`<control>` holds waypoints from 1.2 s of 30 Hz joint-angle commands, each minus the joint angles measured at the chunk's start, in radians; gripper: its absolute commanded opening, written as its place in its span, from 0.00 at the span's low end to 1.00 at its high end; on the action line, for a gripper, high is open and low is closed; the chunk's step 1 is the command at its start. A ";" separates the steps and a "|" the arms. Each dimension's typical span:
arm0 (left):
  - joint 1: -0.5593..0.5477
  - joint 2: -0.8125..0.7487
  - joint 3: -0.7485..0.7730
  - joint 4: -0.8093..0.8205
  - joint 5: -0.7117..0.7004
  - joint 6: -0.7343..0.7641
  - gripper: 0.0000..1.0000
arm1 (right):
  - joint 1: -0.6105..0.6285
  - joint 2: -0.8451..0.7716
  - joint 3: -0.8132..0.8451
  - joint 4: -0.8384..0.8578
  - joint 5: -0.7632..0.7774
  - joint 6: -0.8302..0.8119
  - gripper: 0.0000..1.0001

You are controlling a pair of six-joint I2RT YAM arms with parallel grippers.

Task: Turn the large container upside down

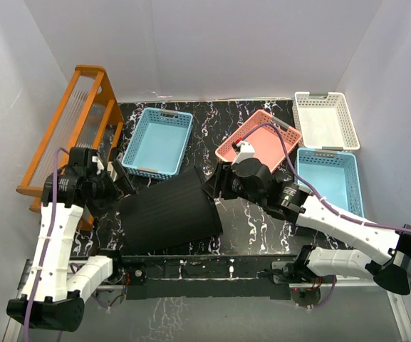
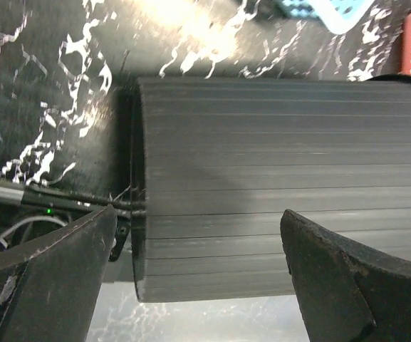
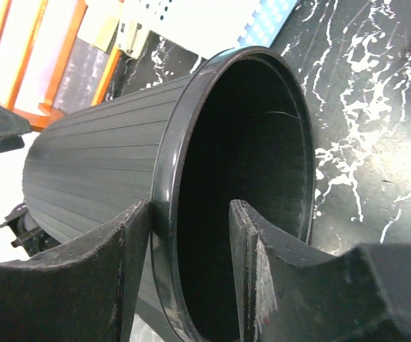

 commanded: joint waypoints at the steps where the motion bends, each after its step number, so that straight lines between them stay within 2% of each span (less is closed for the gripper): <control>1: 0.000 -0.054 -0.085 -0.078 0.023 -0.063 0.99 | -0.006 0.002 0.027 -0.203 0.086 -0.078 0.46; 8: 0.000 -0.115 -0.192 0.026 0.211 -0.123 0.99 | -0.010 0.033 0.047 -0.235 0.091 -0.137 0.39; 16: 0.000 -0.139 -0.231 0.134 0.347 -0.202 0.99 | -0.011 0.025 0.018 -0.218 0.081 -0.125 0.35; 25: 0.000 -0.087 -0.068 0.082 0.351 -0.165 0.99 | -0.014 0.036 -0.015 -0.181 0.056 -0.104 0.34; 36: 0.000 -0.017 0.105 0.160 0.497 -0.106 0.99 | -0.023 0.002 -0.093 -0.102 -0.013 -0.031 0.34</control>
